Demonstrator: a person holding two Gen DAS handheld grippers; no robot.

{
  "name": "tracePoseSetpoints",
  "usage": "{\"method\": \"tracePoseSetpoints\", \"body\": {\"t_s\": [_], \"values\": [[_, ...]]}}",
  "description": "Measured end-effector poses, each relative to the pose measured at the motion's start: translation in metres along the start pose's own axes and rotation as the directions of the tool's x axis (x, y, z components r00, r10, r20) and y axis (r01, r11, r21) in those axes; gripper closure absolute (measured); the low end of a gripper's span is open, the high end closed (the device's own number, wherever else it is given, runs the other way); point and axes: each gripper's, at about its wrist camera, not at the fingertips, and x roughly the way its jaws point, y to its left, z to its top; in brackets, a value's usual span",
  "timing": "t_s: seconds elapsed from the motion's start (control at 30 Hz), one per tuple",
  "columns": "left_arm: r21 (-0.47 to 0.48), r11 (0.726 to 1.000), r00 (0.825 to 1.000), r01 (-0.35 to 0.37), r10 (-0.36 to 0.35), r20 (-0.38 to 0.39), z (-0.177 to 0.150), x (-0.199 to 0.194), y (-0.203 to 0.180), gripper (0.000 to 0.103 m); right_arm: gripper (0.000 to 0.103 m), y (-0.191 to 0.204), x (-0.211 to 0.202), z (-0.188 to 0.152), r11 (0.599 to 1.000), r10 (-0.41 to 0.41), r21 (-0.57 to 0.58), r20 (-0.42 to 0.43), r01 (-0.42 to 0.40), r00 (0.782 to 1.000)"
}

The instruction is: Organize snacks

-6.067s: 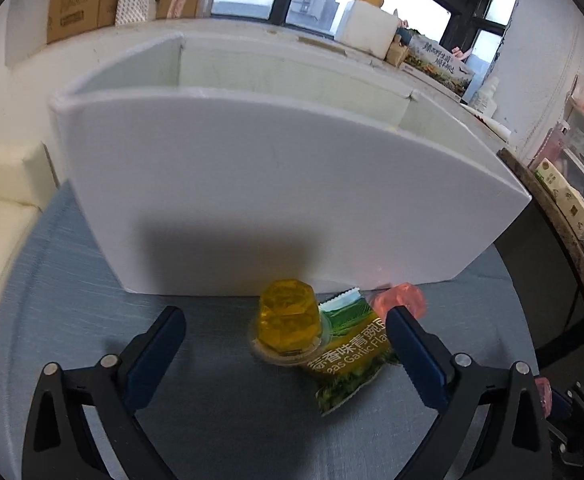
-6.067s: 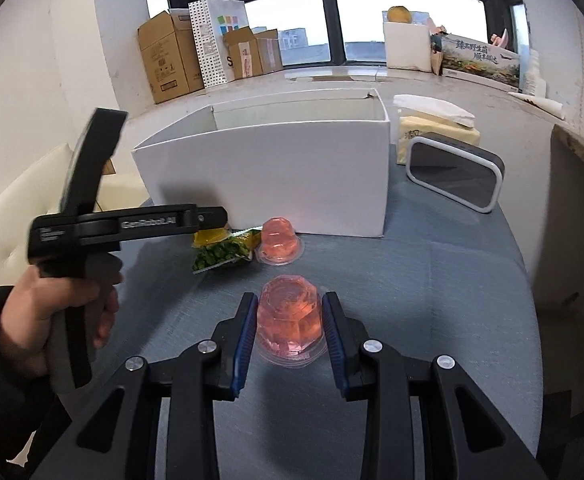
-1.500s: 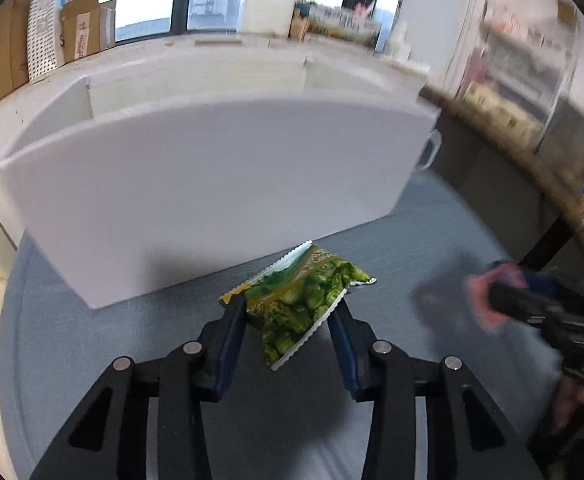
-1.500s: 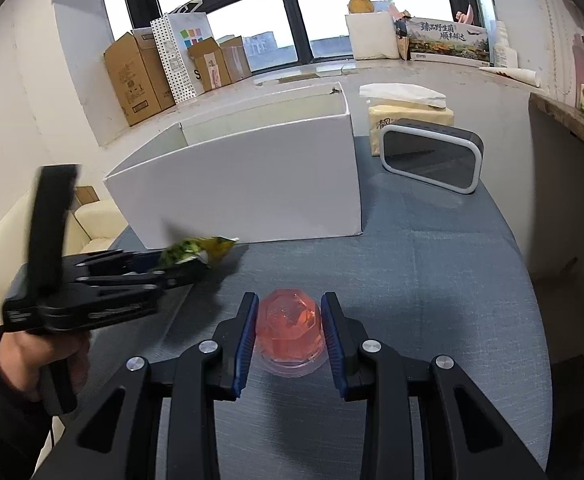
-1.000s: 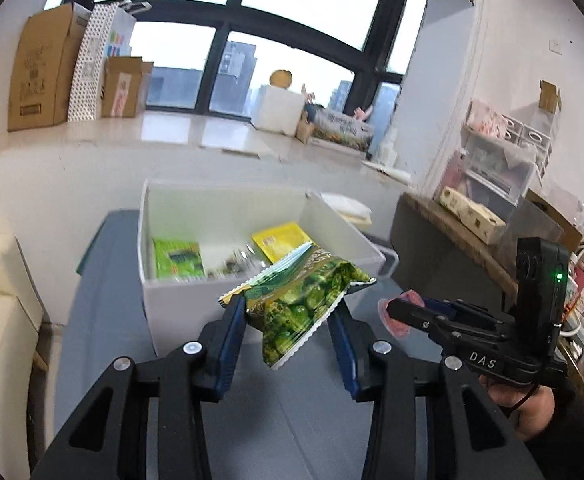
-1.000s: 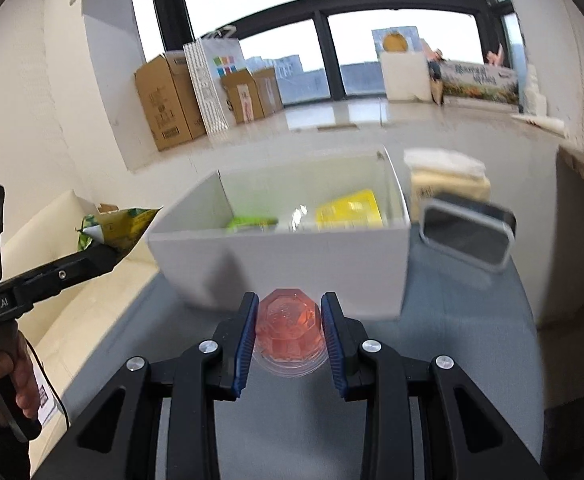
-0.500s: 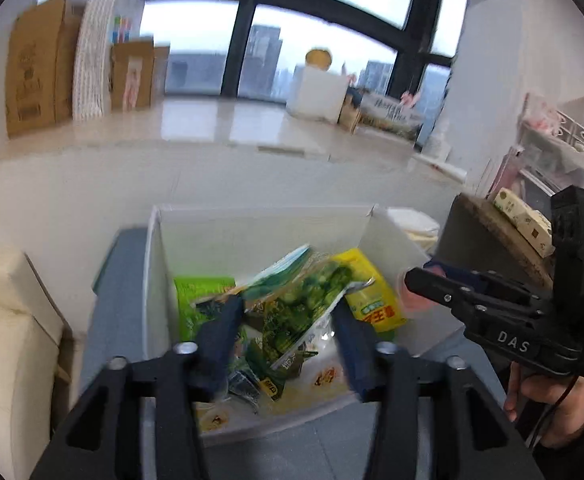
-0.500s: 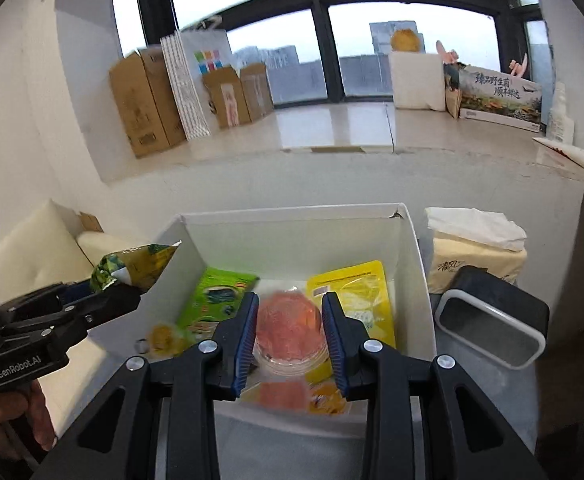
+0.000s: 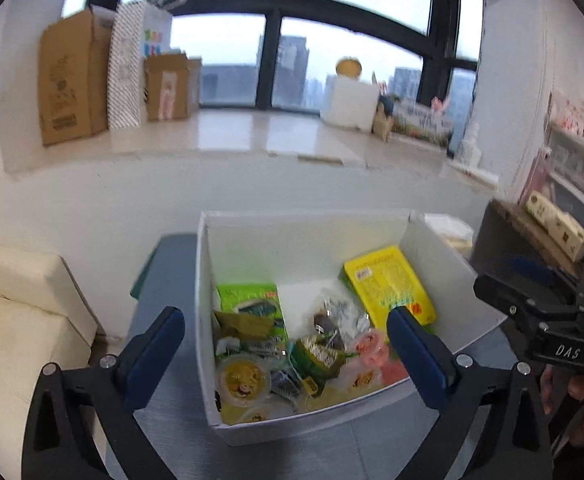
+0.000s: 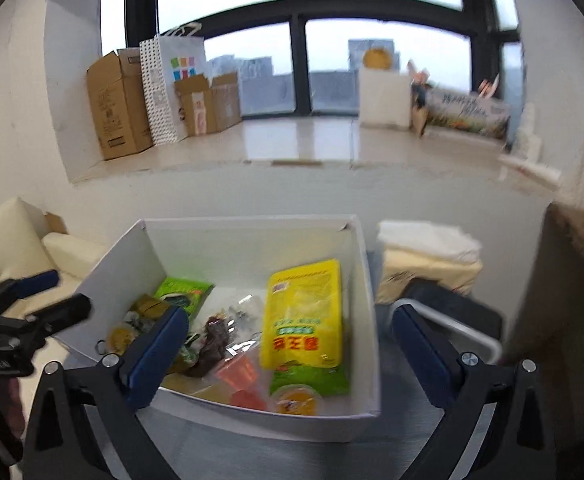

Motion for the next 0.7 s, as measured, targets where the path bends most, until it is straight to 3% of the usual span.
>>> {"method": "tracePoseSetpoints", "body": {"t_s": [0.1, 0.17, 0.2, 0.23, 0.27, 0.33, 0.4, 0.5, 0.7], "values": [[-0.015, 1.0, 1.0, -0.001, 0.001, 0.001, 0.002, -0.006, 0.001, 0.0, 0.0, 0.002, -0.011, 0.0, 1.0, 0.012, 0.009, 0.019, -0.012, 1.0], [0.002, 0.996, 0.996, -0.086, 0.086, -0.007, 0.001, -0.008, -0.003, 0.0, 0.0, 0.003, -0.015, -0.002, 1.0, 0.019, 0.016, 0.007, -0.02, 1.0], [0.032, 0.985, 0.986, -0.17, 0.17, 0.0, -0.001, -0.011, -0.009, 0.0, 0.0, 0.004, -0.016, -0.003, 1.0, 0.022, 0.014, 0.003, -0.022, 1.0], [0.043, 0.979, 0.98, -0.199, 0.199, 0.005, -0.003, -0.014, -0.011, 0.0, 0.0, 0.005, -0.019, -0.005, 1.0, 0.024, 0.013, -0.002, -0.024, 1.0], [0.045, 0.982, 0.983, -0.183, 0.183, 0.005, -0.006, -0.018, -0.013, 0.0, 0.0, 0.006, -0.021, -0.008, 1.0, 0.024, 0.013, -0.007, -0.023, 1.0], [0.024, 0.997, 0.997, -0.075, 0.075, -0.009, -0.012, -0.03, -0.014, 0.0, 0.0, 0.008, -0.031, -0.015, 1.0, 0.026, 0.005, -0.006, -0.026, 1.0], [0.006, 1.0, 1.0, -0.025, 0.025, -0.005, -0.02, -0.043, -0.017, 0.0, 0.0, 0.009, -0.043, -0.022, 1.0, 0.026, -0.001, 0.001, -0.026, 1.0], [0.011, 1.0, 1.0, 0.01, -0.01, -0.001, -0.032, -0.072, -0.027, 0.0, 0.0, 0.005, -0.075, -0.035, 0.998, 0.059, 0.021, 0.019, -0.059, 0.998], [0.037, 0.999, 0.998, 0.005, -0.007, 0.069, -0.058, -0.142, -0.042, 0.0, 0.0, -0.003, -0.139, -0.063, 0.994, 0.09, 0.056, 0.06, -0.094, 0.994]]}}
